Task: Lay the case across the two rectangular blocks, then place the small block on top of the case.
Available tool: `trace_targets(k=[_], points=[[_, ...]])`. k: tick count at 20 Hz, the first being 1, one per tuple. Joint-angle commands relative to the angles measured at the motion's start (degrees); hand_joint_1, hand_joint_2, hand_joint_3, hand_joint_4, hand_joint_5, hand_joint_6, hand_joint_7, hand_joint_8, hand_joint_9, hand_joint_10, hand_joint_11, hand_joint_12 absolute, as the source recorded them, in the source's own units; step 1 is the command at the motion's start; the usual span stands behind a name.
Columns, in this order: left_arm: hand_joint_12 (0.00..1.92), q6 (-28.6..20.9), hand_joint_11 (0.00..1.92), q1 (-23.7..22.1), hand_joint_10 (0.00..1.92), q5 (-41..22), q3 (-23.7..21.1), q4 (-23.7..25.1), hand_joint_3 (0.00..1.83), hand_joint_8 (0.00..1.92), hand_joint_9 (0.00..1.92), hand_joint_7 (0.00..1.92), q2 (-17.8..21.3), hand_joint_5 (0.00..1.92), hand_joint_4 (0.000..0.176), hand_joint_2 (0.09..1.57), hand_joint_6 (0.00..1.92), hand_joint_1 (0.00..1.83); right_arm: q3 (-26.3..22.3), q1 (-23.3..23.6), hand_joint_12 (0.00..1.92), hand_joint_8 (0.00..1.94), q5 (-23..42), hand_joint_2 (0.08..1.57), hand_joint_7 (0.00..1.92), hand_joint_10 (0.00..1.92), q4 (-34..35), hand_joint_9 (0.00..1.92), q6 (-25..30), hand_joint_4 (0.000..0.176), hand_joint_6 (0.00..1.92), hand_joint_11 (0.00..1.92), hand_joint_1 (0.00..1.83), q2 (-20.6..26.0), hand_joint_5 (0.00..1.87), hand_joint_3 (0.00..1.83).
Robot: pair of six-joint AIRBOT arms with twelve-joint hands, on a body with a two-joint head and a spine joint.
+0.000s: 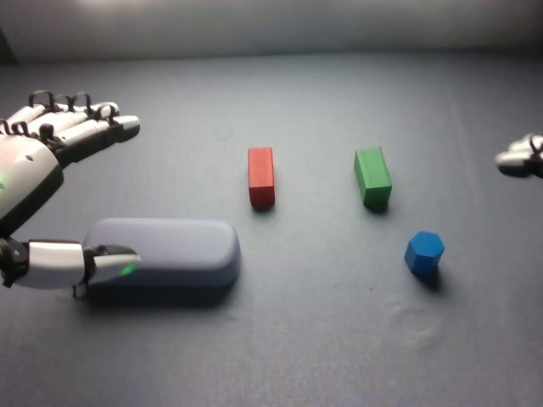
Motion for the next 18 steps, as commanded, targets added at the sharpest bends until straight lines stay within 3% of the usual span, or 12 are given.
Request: trace_targets(k=[1,3,5,6,10,11,14,16,17,18], points=[[0.59,-0.2,0.0,-0.9,0.03,-4.3,0.8,0.9,0.0,0.01,0.22,0.24,0.0,0.24,0.093,0.8,0.0,0.82,0.3,0.6,0.68,0.0,6.7,1.31,0.42,0.01,1.5,0.37,0.5,0.0,0.0,0.08,1.0,0.2,0.47,0.0],[0.52,-0.2,0.0,-2.4,0.01,0.4,2.2,2.7,0.0,0.0,0.21,0.22,-0.6,0.24,0.105,0.8,0.0,0.77,0.3,0.6,0.74,0.0,6.4,1.31,0.42,0.0,1.5,0.37,0.5,0.0,0.0,0.05,1.01,0.2,0.47,0.0],[0.41,0.0,0.0,-4.6,0.0,6.1,3.8,4.7,0.0,0.0,0.18,0.19,-1.1,0.13,0.166,0.79,0.0,0.81,0.3,0.6,0.75,0.0,6.4,1.31,0.43,0.01,1.4,0.38,0.5,0.0,0.0,0.07,1.06,0.2,0.48,0.0],[0.4,0.4,0.0,-5.6,0.0,8.8,4.5,5.5,0.0,0.0,0.18,0.18,-1.4,0.12,0.17,0.79,0.0,0.85,0.3,0.6,0.75,0.0,6.4,1.31,0.42,0.0,1.4,0.37,0.5,0.0,0.0,0.06,1.06,0.2,0.48,0.0],[0.64,5.6,0.0,-10.6,0.01,20.6,8.1,7.3,0.0,0.0,0.27,0.24,-4.5,0.19,0.143,0.77,0.0,0.79,0.3,0.6,0.76,0.0,6.3,1.3,0.43,0.01,1.2,0.39,0.5,0.0,0.0,0.07,1.06,0.2,0.49,0.0],[0.6,5.9,0.0,-11.2,0.01,22.6,9.2,7.3,0.0,0.01,0.31,0.27,-5.4,0.2,0.142,0.77,0.0,0.83,0.3,0.6,0.76,0.0,6.2,1.31,0.42,0.0,1.1,0.38,0.5,0.0,0.0,0.06,1.05,0.2,0.48,0.0],[0.81,6.8,0.03,-12.7,0.01,27.7,12.3,7.3,0.0,0.0,0.46,0.4,-8.3,0.28,0.11,0.78,0.0,0.87,0.3,0.6,0.77,0.0,5.9,1.3,0.44,0.0,1.0,0.38,0.7,0.0,0.0,0.06,1.08,0.2,0.48,0.0],[1.07,10.1,0.08,-13.4,0.02,29.9,12.6,6.5,0.0,0.0,0.61,0.57,-9.1,0.43,0.066,0.82,0.0,0.96,0.3,0.6,0.77,0.0,5.8,1.3,0.44,0.01,0.8,0.4,0.8,0.0,0.0,0.09,1.06,0.2,0.48,0.0],[1.12,11.1,0.16,-13.5,0.02,30.2,12.6,5.9,0.0,0.01,0.67,0.66,-9.3,0.56,0.012,0.88,0.01,1.06,0.3,0.6,0.74,0.0,5.8,1.3,0.44,0.0,0.7,0.4,0.9,0.0,0.0,0.1,1.07,0.2,0.47,0.0],[1.08,11.3,0.24,-13.5,0.02,30.1,12.7,5.5,0.0,0.01,0.71,0.73,-9.5,0.65,0.0,0.92,0.01,1.14,0.3,0.6,0.73,0.0,5.8,1.3,0.44,0.0,0.7,0.4,0.9,0.0,0.0,0.1,1.07,0.2,0.47,0.0]])
